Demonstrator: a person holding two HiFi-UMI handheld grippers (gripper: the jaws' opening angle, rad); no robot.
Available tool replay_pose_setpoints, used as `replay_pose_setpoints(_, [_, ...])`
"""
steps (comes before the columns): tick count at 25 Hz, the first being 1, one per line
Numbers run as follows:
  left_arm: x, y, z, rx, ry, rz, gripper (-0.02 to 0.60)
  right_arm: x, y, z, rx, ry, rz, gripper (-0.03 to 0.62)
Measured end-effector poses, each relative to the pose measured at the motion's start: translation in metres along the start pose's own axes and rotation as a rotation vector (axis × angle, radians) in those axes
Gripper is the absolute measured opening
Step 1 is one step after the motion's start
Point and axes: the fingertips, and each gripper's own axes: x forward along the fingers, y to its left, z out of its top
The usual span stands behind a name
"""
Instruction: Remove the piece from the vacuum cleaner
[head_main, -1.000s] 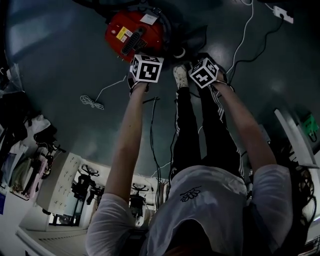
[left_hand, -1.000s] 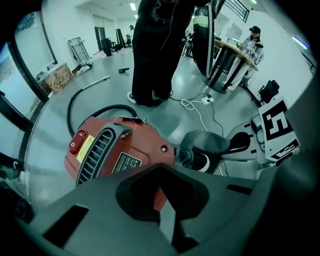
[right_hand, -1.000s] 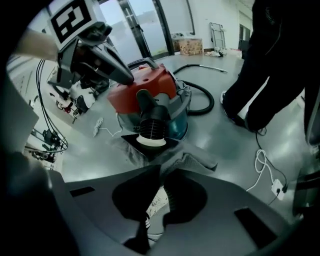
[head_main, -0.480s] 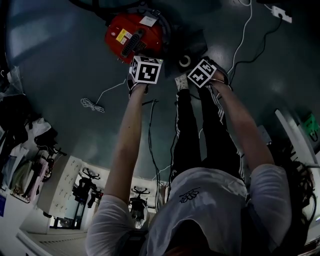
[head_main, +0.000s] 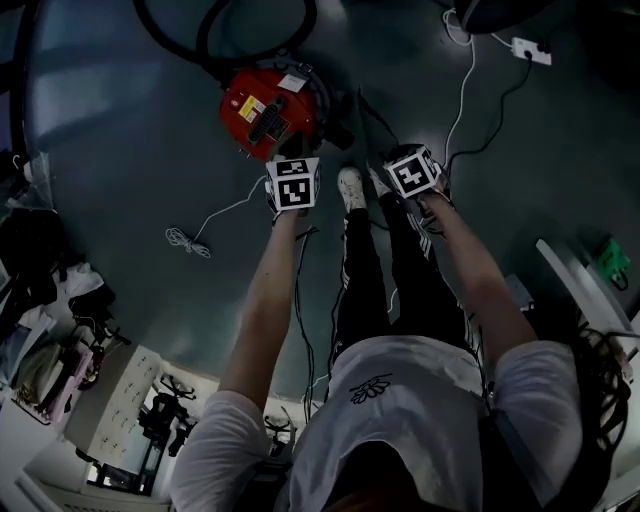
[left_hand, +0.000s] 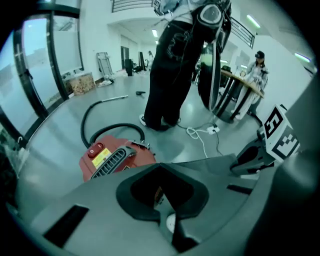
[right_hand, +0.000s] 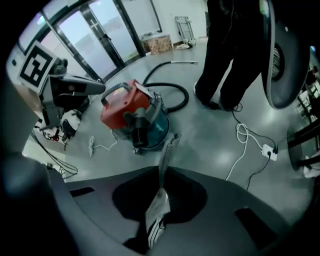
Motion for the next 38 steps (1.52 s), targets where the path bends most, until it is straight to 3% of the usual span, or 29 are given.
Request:
replay_pose_setpoints(3, [-0.043,-0.013,0.029,-0.088,-0.104,0.000,0.006,-0.039,0.009,0.010,0.073,-0.028,0.023,0.034])
replay_pose_setpoints(8, [-0.133,-0.029,0.067,-0.195,-0.276,0.008,0.005,-0.119,0.032,0.036,0.083,-0.168,-0.017,0.034])
replay_pose_setpoints(12, [-0.227,-0.033,0.117,-0.121,-0.516,0.024,0.005,-0.175,0.089,0.065,0.014,-0.263,0.061,0.034])
replay_pose_setpoints(14, [-0.271,-0.026,0.147,-0.116,-0.656,0.066,0.006,-0.208,0.102,0.101,-0.020,-0.368,0.100,0.034])
replay_pose_setpoints(17, [-0.340,-0.008,0.173,-0.178,-0.835,0.126,0.006,-0.272,0.123,0.153,0.039,-0.563,0.176,0.034])
replay_pose_setpoints(20, [-0.401,0.003,0.183,-0.195,-0.961,0.162,0.006,-0.341,0.157,0.186,0.066,-0.750,0.264,0.034])
replay_pose_setpoints(24, [-0.476,0.006,0.195,-0.152,-1.125,0.196,0.005,-0.435,0.204,0.220,-0.011,-0.977,0.381,0.034])
replay_pose_setpoints(28, [-0.539,0.005,0.194,-0.096,-1.237,0.240,0.005,-0.508,0.246,0.231,-0.065,-1.127,0.464,0.034])
replay_pose_setpoints(32, [-0.581,0.005,0.197,-0.066,-1.317,0.304,0.005,-0.562,0.272,0.238,-0.175,-1.244,0.436,0.034])
replay_pose_setpoints(35, [-0.608,0.002,0.197,-0.016,-1.360,0.379,0.006,-0.588,0.286,0.237,-0.248,-1.276,0.403,0.034])
replay_pose_setpoints(38, [-0.619,0.004,0.193,-0.028,-1.386,0.390,0.005,-0.605,0.293,0.235,-0.292,-1.298,0.398,0.034])
